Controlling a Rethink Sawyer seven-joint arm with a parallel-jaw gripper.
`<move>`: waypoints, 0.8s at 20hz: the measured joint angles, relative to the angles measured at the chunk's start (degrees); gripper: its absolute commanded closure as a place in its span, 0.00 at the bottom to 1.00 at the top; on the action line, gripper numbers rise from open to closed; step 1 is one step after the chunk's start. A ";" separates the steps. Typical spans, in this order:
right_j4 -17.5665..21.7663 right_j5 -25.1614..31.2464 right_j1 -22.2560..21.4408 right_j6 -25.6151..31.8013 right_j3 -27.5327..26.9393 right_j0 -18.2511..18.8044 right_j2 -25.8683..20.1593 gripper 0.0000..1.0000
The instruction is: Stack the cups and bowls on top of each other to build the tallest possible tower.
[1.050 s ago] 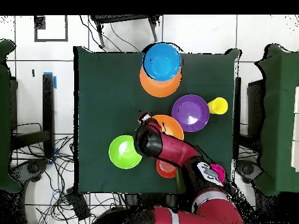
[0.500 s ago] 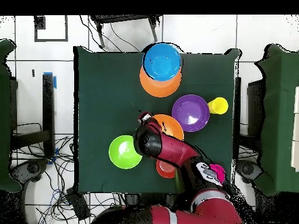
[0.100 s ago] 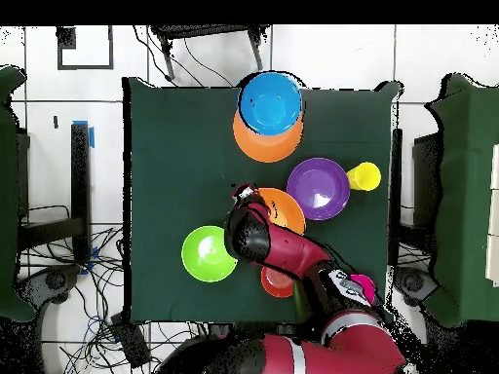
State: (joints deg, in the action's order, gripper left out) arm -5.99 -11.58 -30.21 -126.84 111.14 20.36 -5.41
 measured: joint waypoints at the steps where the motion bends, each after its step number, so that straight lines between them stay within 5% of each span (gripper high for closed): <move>1: 0.00 -0.24 0.12 0.00 0.00 0.01 -0.01 0.00; 16: -0.01 -1.23 2.46 0.00 -0.02 0.76 -0.22 0.00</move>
State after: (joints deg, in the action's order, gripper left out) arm -6.00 -12.81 -27.75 -126.85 111.12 21.12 -5.63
